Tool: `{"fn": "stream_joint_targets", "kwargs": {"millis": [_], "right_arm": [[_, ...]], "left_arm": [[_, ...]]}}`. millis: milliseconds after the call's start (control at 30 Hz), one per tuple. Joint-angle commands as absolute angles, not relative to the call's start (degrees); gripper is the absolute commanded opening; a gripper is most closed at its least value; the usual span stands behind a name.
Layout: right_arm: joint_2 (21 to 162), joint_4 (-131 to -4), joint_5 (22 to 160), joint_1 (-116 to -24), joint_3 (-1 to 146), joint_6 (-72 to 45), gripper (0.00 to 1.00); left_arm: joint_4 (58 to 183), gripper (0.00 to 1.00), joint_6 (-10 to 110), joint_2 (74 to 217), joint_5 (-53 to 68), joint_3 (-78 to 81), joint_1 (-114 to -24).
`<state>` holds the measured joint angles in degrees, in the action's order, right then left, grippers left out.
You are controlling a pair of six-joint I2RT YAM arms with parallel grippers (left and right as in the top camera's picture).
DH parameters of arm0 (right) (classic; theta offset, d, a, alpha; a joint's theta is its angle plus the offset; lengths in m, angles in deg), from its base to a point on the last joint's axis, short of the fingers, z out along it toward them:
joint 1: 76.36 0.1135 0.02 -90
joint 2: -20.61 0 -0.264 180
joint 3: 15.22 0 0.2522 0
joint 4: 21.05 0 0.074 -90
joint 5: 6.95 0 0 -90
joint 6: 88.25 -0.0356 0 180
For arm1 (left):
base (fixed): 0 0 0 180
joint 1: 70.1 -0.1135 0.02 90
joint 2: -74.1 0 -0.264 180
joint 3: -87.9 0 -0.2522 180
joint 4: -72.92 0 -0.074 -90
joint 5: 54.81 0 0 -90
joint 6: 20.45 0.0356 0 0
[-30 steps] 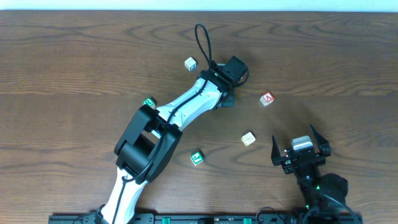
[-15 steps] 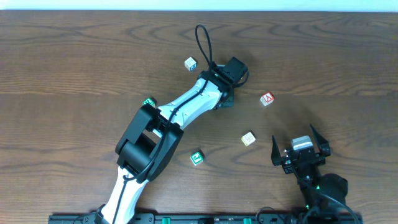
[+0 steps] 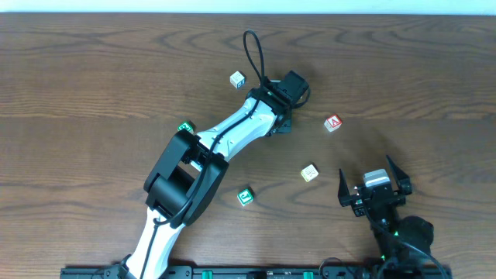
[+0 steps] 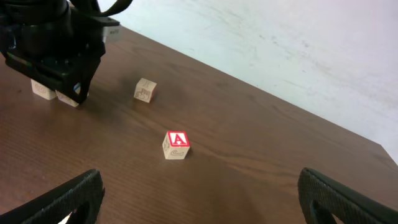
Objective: Spell out Ai2
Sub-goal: 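Carry the '2' block and place it right of the 'I' block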
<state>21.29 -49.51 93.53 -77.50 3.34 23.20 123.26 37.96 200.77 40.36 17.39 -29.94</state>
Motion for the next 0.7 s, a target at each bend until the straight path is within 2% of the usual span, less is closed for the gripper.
{"fn": "stream_joint_targets", "kwargs": {"millis": [0, 233, 333, 667], "right_arm": [[20.9, -49.6, 93.4, -77.2, 3.1, 23.6, 0.99], [20.9, -49.6, 93.4, -77.2, 3.1, 23.7, 0.99], [20.9, -49.6, 93.4, -77.2, 3.1, 23.7, 0.99], [20.9, -49.6, 93.4, -77.2, 3.1, 23.6, 0.99]], "left_arm": [[123.1, 0.34, 37.4, 201.6, 41.8, 18.5, -30.4], [123.0, 0.34, 37.4, 201.6, 41.8, 18.5, -30.4], [123.0, 0.38, 37.4, 201.6, 41.8, 18.5, -30.4], [122.8, 0.38, 37.4, 201.6, 41.8, 18.5, -30.4]]}}
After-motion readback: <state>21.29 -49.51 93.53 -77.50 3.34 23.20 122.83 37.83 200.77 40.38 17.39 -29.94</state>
